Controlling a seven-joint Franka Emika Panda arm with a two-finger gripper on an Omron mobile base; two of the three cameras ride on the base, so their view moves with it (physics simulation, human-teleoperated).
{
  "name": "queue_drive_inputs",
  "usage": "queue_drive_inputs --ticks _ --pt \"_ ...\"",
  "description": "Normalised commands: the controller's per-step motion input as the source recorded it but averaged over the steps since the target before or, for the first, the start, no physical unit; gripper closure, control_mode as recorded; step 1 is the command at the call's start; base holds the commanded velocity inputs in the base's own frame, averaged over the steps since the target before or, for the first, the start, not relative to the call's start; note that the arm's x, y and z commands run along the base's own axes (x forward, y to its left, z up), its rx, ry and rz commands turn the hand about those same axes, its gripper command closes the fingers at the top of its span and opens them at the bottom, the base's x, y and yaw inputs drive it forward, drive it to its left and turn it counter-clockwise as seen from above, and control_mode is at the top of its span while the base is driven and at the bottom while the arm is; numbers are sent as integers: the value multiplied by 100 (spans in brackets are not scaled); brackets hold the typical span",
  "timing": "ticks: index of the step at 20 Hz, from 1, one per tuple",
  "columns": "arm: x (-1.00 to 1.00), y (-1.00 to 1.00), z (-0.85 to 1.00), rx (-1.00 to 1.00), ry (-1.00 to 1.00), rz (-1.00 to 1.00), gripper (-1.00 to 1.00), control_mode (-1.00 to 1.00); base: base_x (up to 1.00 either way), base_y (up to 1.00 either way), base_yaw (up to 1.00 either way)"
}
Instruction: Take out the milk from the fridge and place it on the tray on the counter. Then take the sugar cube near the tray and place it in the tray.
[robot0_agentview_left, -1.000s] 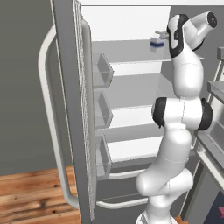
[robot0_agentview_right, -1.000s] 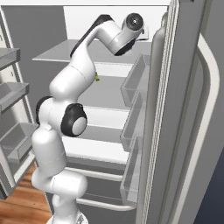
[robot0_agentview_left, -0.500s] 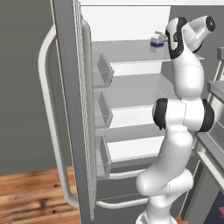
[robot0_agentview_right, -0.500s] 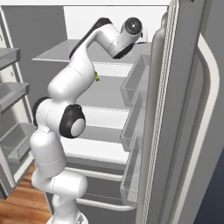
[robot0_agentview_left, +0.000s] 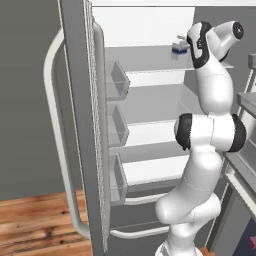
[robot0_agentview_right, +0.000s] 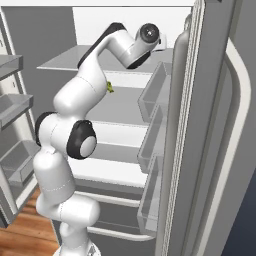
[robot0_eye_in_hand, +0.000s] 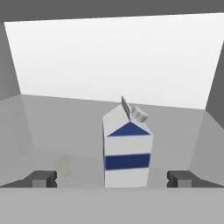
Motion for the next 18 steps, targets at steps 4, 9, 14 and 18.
queue_drive_inputs --ticks 4,9,14,18 --pt "15 0 0 0 0 0 -100 -100 0 0 0" --pt "17 0 -1 0 0 0 -100 -100 0 0 0" --pt "23 0 -1 0 0 0 -100 -100 0 0 0" --pt "22 0 0 0 0 0 -100 -100 0 0 0"
